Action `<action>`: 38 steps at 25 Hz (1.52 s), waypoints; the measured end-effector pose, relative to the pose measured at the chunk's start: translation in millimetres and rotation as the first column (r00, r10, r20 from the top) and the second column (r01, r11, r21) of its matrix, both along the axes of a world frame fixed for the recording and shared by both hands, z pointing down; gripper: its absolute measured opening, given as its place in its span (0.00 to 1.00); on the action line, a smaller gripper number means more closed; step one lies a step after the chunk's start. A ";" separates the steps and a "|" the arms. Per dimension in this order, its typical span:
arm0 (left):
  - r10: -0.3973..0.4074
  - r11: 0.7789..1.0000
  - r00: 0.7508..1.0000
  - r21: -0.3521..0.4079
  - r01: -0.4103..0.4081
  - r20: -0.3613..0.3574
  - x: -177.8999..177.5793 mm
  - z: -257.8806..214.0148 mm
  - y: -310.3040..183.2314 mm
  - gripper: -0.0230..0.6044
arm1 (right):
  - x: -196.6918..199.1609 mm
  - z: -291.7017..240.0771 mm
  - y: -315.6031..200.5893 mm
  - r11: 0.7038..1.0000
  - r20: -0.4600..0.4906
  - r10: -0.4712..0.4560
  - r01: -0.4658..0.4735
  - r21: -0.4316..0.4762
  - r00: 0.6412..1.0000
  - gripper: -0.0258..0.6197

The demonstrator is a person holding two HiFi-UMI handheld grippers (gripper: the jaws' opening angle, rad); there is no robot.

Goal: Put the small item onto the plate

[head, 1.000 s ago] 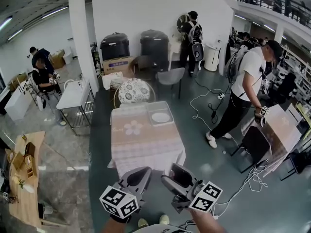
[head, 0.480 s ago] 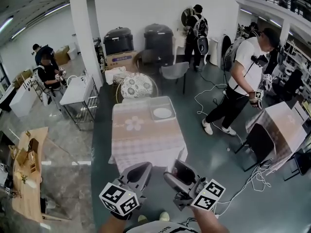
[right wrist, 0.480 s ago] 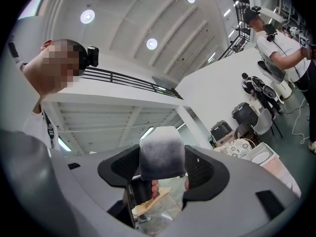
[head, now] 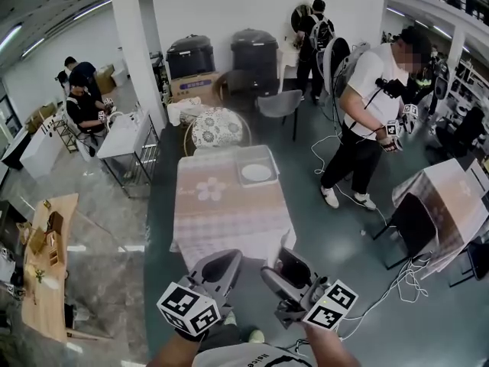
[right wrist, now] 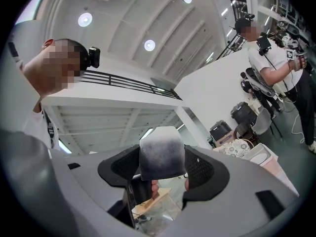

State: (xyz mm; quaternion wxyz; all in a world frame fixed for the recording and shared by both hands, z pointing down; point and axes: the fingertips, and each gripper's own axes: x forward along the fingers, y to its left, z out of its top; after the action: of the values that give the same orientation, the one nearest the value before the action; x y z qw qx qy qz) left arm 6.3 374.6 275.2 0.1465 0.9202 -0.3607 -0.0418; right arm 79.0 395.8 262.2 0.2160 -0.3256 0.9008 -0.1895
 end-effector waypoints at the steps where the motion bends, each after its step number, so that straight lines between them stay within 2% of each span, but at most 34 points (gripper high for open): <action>1: 0.003 1.000 1.000 0.002 -0.003 0.000 2.4 0.0 -3.6 0.05 | 2.1 0.4 -3.6 1.000 0.001 0.003 -0.003 0.001 1.000 0.49; 11: 0.028 1.000 1.000 -0.001 -0.028 -0.006 7.0 12.0 -68.5 0.05 | 3.3 14.1 -65.6 0.999 -0.024 0.029 -0.029 -0.024 0.999 0.49; 29: 0.115 0.993 0.993 0.004 -0.116 0.013 -29.3 39.0 -284.9 0.05 | -38.8 32.1 -279.6 0.990 -0.062 0.122 -0.127 -0.068 0.991 0.49; 38: 0.134 0.991 0.991 -0.006 -0.133 0.026 -26.9 52.5 -338.3 0.05 | -37.4 42.9 -329.9 0.983 -0.100 0.153 -0.162 -0.086 0.983 0.49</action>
State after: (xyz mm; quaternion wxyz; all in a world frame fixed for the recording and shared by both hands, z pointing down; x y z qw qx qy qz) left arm -20.6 36.3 327.7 0.1463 0.9424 -0.3004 -0.0187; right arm 41.6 65.9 305.1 0.1726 -0.4140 0.8715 -0.1984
